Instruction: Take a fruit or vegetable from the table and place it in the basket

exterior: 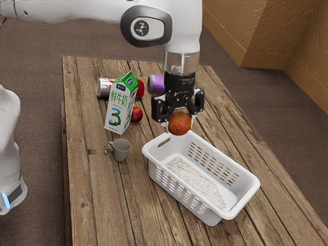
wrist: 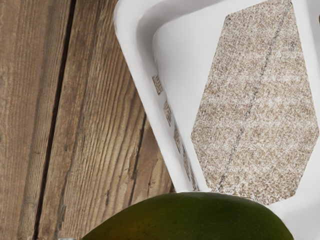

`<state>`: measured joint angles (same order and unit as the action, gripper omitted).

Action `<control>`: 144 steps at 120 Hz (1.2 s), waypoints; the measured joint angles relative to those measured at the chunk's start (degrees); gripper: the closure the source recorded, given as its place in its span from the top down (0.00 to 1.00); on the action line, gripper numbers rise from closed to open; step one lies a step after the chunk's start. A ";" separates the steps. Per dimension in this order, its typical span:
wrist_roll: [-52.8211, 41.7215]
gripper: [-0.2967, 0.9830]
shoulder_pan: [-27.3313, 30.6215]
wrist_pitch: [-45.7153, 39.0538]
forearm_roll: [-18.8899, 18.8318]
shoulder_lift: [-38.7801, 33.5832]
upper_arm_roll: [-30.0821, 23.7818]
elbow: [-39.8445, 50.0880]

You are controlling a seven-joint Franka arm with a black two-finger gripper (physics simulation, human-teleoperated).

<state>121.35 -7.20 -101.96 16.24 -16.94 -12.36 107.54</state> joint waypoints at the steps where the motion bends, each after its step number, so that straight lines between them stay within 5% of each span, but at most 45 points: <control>1: 0.16 0.54 -0.13 0.08 0.08 0.11 0.01 -0.02; 52: 2.58 0.53 -0.30 1.40 0.82 10.10 2.58 -5.52; 104: 2.12 0.54 1.46 1.38 0.68 11.06 3.61 -6.11; 120: 0.01 0.68 1.56 1.21 -2.66 11.07 4.68 -6.09; 144: -2.39 0.75 0.80 0.88 -4.92 10.93 4.82 -6.03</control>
<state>118.96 -6.40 -101.07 11.31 -6.02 -7.54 101.51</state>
